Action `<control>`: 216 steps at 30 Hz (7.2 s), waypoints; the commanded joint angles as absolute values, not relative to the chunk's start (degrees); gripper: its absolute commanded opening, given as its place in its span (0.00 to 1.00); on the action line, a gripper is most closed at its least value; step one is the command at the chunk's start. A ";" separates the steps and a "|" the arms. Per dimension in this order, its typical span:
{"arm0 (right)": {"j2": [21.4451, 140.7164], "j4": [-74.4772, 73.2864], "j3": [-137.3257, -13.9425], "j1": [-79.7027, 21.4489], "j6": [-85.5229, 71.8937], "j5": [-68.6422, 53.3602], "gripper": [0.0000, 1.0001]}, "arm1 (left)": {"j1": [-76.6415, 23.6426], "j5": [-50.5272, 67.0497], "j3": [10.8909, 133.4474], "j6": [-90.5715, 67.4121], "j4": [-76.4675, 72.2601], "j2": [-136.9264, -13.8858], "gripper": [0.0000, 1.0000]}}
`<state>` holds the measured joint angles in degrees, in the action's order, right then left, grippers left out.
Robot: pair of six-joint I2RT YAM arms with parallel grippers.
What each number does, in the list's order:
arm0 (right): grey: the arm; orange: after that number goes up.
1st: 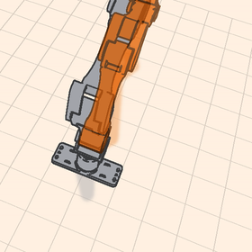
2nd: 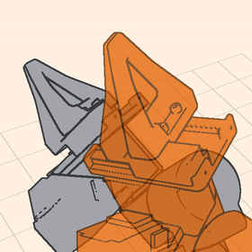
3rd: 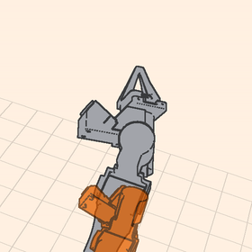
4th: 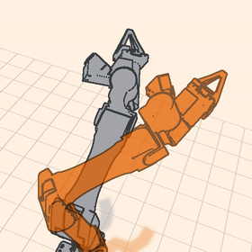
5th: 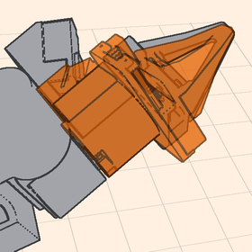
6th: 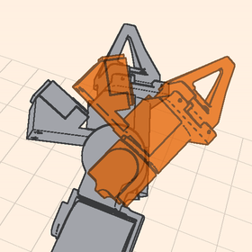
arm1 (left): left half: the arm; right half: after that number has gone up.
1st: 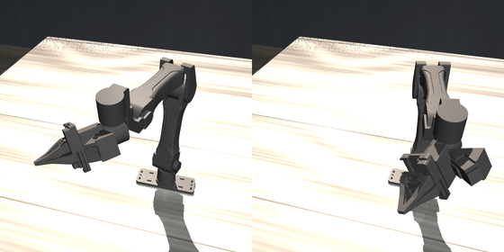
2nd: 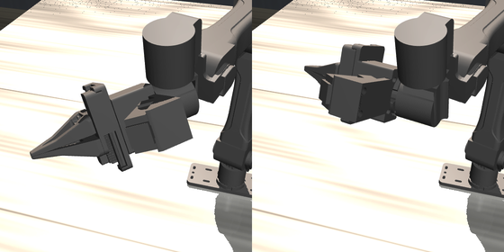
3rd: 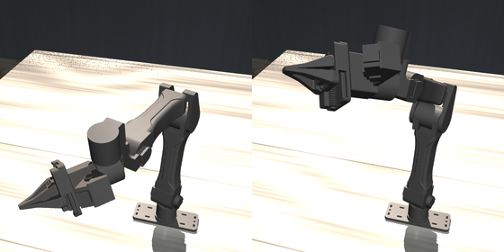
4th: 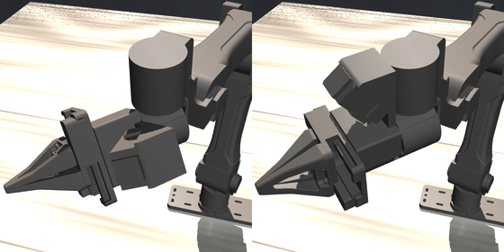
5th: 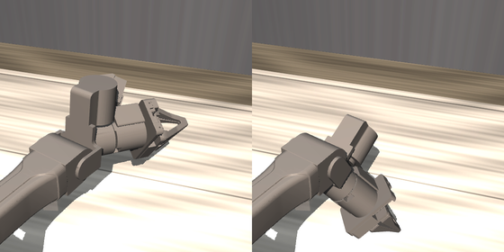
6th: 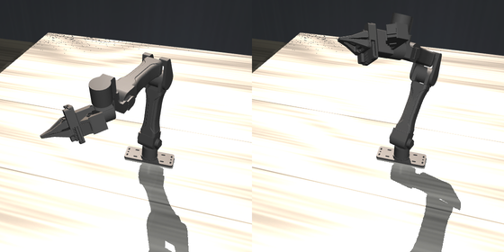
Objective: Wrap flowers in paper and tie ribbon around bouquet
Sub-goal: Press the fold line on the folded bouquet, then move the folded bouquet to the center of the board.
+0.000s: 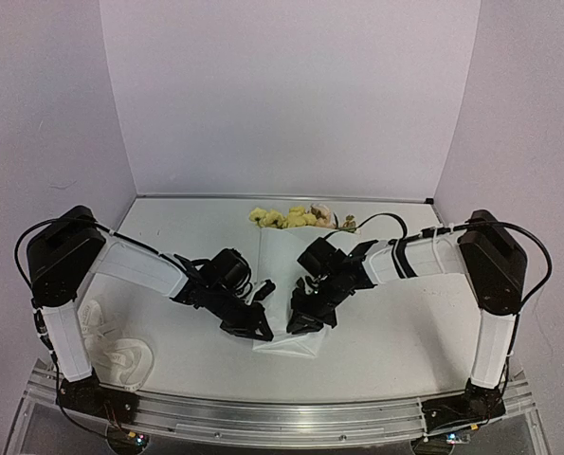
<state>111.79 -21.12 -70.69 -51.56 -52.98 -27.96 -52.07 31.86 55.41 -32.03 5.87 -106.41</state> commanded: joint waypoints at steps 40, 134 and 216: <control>113.29 -14.47 -62.26 -52.14 -55.27 -26.89 0.06 | -42.31 40.00 52.79 -40.99 -8.08 -109.75 0.14; 99.06 -28.18 -62.97 -49.77 -44.58 -19.25 0.47 | -19.69 1.91 36.03 -55.75 20.50 -67.79 0.43; 89.05 -27.59 -63.55 -42.27 -31.86 -24.30 0.58 | -29.00 -16.50 32.81 -86.53 55.90 -59.14 0.65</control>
